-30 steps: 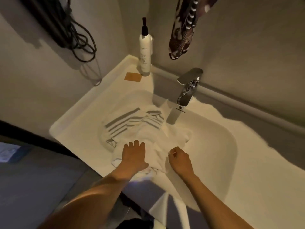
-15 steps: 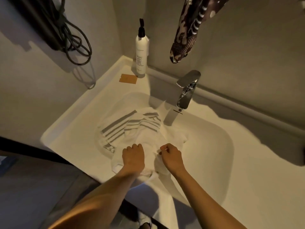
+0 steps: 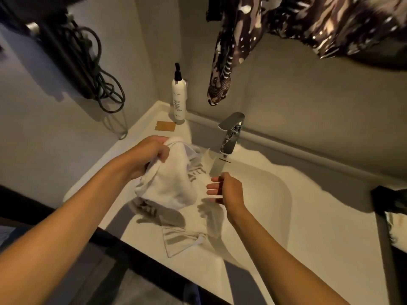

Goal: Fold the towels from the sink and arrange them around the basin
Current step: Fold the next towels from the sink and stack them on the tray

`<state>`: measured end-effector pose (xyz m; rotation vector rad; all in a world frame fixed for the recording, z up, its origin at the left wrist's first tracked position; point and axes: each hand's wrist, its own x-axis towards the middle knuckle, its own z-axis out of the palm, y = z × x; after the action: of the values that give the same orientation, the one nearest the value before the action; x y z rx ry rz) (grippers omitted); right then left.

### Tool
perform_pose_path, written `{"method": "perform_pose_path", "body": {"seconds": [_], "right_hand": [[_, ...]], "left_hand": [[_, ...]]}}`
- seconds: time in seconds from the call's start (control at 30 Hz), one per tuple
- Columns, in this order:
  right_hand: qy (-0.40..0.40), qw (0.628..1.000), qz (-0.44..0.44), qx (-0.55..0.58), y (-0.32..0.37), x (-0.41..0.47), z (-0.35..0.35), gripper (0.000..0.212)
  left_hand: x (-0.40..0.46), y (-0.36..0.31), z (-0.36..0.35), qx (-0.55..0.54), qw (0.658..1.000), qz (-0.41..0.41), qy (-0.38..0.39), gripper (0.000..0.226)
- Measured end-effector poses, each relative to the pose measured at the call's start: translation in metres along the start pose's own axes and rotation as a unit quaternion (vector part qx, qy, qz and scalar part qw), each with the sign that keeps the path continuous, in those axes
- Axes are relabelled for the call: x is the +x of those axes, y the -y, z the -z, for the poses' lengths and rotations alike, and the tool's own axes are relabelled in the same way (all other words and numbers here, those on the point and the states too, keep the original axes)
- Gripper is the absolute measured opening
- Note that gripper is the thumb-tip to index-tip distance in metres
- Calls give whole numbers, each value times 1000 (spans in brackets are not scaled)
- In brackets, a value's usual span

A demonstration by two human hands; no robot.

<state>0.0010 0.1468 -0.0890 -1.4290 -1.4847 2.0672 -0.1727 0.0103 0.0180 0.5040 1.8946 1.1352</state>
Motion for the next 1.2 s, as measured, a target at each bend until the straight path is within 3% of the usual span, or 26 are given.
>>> {"method": "perform_pose_path", "body": {"seconds": [0.1, 0.2, 0.27, 0.37, 0.43, 0.5, 0.57, 0.63, 0.73, 0.87, 0.9, 0.93, 1.07, 1.2], "right_hand": [[153, 972, -63, 169, 31, -19, 4, 71], [194, 959, -28, 203, 53, -33, 29, 76], [153, 976, -12, 153, 56, -42, 50, 62], [12, 992, 7, 127, 48, -52, 111, 40], [-56, 990, 16, 130, 38, -64, 158, 25], [-106, 987, 27, 114, 28, -80, 205, 24], [-119, 986, 24, 118, 16, -93, 238, 27], [-82, 992, 18, 92, 1, -103, 273, 29], [-74, 997, -2, 35, -21, -110, 314, 50], [-212, 976, 17, 47, -44, -119, 361, 13], [-245, 968, 15, 48, -46, -121, 370, 16], [-245, 968, 11, 44, -48, -119, 375, 17], [-96, 993, 62, 21, -38, -132, 367, 34], [-187, 969, 138, -89, -44, -137, 375, 15]], "left_hand": [[-16, -33, -31, 104, 985, -32, 133, 34], [-19, -43, -76, 208, 954, -70, 205, 28], [-17, -36, -115, 193, 959, -90, 184, 2], [-12, -20, -191, 98, 980, -81, 155, 33], [-15, -16, -241, 63, 985, -62, 146, 35], [-24, -15, -298, 82, 985, -93, 121, 34], [-33, -12, -345, 82, 986, -118, 86, 32], [-45, -12, -391, 56, 987, -112, 98, 33], [-62, -12, -438, -53, 990, -23, 130, 31], [-80, -18, -466, -156, 975, 62, 143, 24], [-82, -19, -469, -154, 977, 59, 133, 23], [-85, -21, -472, -151, 979, 47, 125, 22], [-89, -31, -479, -222, 959, 69, 161, 17], [-87, -27, -471, -232, 959, 54, 155, 28]]}}
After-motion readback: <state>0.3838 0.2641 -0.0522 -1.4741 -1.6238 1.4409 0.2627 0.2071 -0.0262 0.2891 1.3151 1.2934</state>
